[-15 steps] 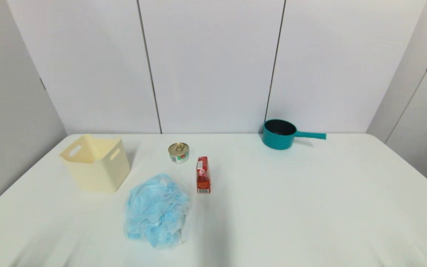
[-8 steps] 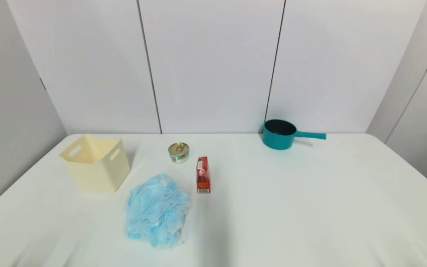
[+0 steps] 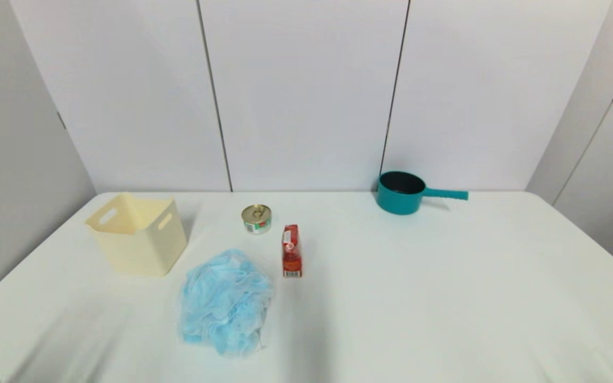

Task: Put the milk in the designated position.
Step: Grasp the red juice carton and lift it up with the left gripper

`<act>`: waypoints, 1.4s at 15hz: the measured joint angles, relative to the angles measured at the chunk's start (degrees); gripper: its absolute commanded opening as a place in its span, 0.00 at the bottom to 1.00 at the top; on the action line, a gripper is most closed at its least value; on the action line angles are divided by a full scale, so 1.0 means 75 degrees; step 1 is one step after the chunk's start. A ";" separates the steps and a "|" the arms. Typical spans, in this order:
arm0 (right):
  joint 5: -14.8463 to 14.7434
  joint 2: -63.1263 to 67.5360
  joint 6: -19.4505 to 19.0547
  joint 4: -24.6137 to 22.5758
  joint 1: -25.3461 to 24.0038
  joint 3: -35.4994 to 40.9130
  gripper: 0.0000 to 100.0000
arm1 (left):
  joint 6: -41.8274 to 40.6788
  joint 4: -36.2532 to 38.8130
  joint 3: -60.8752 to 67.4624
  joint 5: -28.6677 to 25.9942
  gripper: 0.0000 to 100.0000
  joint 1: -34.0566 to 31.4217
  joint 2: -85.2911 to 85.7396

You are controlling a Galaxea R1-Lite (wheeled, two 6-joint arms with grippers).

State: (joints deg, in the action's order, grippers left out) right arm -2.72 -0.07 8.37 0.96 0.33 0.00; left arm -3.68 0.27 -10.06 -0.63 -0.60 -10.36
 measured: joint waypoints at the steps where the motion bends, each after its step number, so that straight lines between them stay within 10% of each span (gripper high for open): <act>1: 0.0000 0.0000 0.0003 0.0000 0.0003 0.0000 1.00 | -0.0174 -0.0007 -0.0286 -0.0094 1.00 0.0036 -0.0348; 13: 0.0000 0.0000 0.0000 -0.0003 0.0003 0.0000 1.00 | -0.3070 -0.0026 -0.4319 -0.3672 1.00 0.1204 -0.6373; 16: 0.0003 0.0000 0.0003 0.0000 0.0003 0.0000 1.00 | -0.3126 -0.0124 -0.5648 -0.3521 1.00 0.1916 -0.7821; 21: 0.0003 0.0000 0.0003 0.0000 0.0003 0.0000 1.00 | -0.1876 -0.0899 -0.7781 -0.1204 1.00 0.3415 -0.9595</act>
State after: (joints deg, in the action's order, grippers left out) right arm -2.69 -0.07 8.40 0.96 0.35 0.00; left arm -17.75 -6.47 -68.41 -9.67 25.02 -82.32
